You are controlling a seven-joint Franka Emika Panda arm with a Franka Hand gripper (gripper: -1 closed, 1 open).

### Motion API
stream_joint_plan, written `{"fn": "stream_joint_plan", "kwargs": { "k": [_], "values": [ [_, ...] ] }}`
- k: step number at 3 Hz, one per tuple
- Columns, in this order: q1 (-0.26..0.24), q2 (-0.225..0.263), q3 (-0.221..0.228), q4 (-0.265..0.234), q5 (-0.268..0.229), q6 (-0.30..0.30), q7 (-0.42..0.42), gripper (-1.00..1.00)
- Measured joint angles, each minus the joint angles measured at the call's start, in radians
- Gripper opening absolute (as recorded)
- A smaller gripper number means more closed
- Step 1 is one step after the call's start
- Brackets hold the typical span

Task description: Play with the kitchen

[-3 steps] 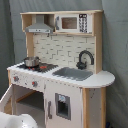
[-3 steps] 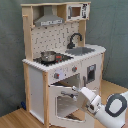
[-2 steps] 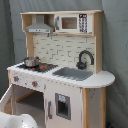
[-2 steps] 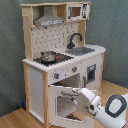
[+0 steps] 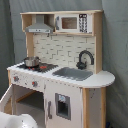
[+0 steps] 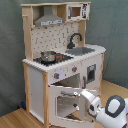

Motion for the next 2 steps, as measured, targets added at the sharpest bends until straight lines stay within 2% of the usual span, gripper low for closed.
{"fn": "stream_joint_plan", "kwargs": {
  "k": [2],
  "values": [
    [0.001, 0.0, 0.024, -0.048, 0.193, 0.043, 0.02, 1.0]
  ]
}}
